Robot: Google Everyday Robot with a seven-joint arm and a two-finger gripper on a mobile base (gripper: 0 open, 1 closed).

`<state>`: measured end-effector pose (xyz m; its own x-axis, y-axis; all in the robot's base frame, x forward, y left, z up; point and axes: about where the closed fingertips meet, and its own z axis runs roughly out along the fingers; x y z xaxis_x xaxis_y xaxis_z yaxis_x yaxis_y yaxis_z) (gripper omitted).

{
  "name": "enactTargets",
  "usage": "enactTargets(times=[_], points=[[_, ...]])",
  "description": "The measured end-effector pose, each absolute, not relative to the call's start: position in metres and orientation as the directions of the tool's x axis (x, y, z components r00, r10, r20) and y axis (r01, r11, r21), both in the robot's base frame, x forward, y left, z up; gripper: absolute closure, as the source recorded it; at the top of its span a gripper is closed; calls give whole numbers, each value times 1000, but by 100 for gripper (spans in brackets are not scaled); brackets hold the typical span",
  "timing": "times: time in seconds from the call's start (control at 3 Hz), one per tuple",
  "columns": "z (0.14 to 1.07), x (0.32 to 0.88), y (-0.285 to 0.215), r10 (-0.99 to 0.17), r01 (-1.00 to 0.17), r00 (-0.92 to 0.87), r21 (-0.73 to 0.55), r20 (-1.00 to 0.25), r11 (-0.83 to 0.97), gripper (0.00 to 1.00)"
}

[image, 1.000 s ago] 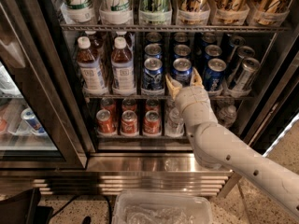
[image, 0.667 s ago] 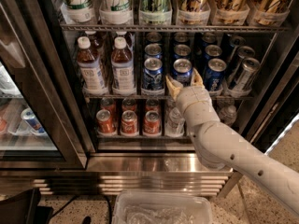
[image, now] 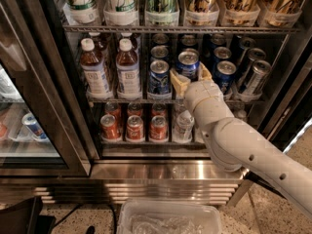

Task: Pick pepsi can from middle shelf of fridge

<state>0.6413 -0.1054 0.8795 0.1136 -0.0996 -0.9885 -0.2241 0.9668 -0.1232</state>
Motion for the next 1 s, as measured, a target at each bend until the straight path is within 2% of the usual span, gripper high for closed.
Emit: enactTargets(times=[0.33,0.67,1.0], points=[[880,641,-105,-101,-225,114,-125,-988,966,100],[884,617,-114,-150,-253,101,-172,-983,952,100],[891,560,-121,-227,-316,64,-236,-972,919,100]])
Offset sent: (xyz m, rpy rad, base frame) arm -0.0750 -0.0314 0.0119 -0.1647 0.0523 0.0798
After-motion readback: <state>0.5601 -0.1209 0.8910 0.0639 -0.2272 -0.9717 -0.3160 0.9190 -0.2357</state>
